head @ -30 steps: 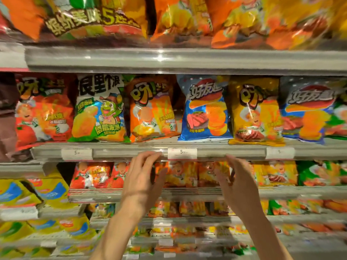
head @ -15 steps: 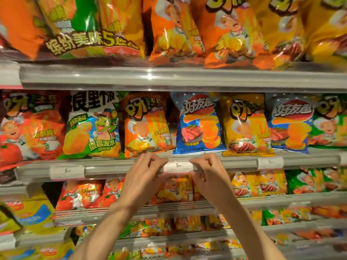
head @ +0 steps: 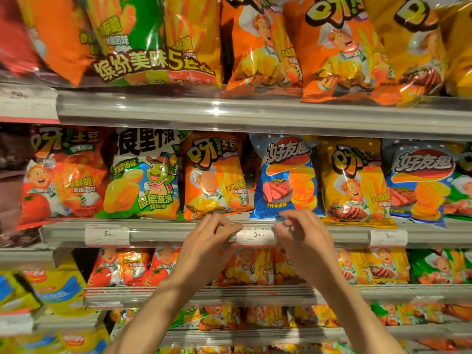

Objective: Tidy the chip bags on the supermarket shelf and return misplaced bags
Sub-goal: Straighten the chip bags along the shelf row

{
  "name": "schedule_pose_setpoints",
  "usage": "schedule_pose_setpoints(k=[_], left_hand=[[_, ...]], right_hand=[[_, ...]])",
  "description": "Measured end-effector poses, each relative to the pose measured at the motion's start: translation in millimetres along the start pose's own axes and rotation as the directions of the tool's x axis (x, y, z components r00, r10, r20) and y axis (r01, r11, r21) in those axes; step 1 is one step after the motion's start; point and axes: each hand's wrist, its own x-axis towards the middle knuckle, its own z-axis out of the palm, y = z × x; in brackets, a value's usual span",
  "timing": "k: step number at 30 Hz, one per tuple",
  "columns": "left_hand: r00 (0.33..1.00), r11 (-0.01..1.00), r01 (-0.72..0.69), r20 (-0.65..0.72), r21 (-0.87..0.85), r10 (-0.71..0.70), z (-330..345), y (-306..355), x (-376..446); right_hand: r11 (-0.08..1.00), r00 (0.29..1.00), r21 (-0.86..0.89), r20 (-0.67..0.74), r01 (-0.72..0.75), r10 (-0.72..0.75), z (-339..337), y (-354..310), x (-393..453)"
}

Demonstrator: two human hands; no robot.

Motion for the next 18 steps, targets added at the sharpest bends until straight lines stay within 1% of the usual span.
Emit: schedule_pose_setpoints(k=[1, 2, 5, 7, 10, 13, 15, 16, 18], left_hand=[[1.0, 1.0, 0.002, -0.002, -0.001, -0.002, -0.2, 0.1, -0.2], [1.0, 1.0, 0.003, -0.006, -0.001, -0.003, -0.3, 0.0, -0.2], [1.0, 1.0, -0.007, -0.012, -0.015, 0.007, -0.1, -1.1, 0.1], [1.0, 1.0, -0.01, -0.009, -0.02, 0.01, 0.3, -2.3, 0.3], [1.0, 1.0, -0.005, -0.004, -0.018, 0.005, 0.4, -2.4, 0.0], [1.0, 1.0, 0.008, 0.006, -0.018, -0.008, -1.3, -0.8, 0.8], [1.0, 1.0, 0.017, 0.006, -0.012, -0.017, -1.7, 0.1, 1.4], [1.0, 1.0, 0.021, 0.003, -0.01, -0.021, -1.5, 0.1, 1.4], [1.0, 1.0, 0.022, 0.0, -0.009, -0.022, -0.7, -0.6, 1.3]], right_hand=[[0.998, 0.999, 0.048, 0.013, -0.051, 0.051, -3.1, -9.0, 9.0], [0.995, 0.998, 0.084, 0.035, -0.061, 0.058, -5.2, -18.6, 18.7], [0.989, 0.989, 0.146, 0.146, 0.001, -0.022, -2.5, -45.4, 50.3], [0.985, 0.966, 0.172, 0.257, -0.03, -0.016, 7.6, -57.2, 76.0], [0.981, 0.934, 0.175, 0.356, -0.078, 0.011, 26.4, -71.9, 115.2], [0.973, 0.898, 0.158, 0.431, -0.165, 0.082, 42.7, -78.7, 143.0], [0.961, 0.882, 0.164, 0.453, -0.223, 0.127, 51.0, -79.4, 150.9], [0.951, 0.886, 0.191, 0.444, -0.242, 0.136, 53.8, -79.0, 152.6], [0.939, 0.908, 0.257, 0.403, -0.23, 0.112, 54.1, -80.3, 150.8]])
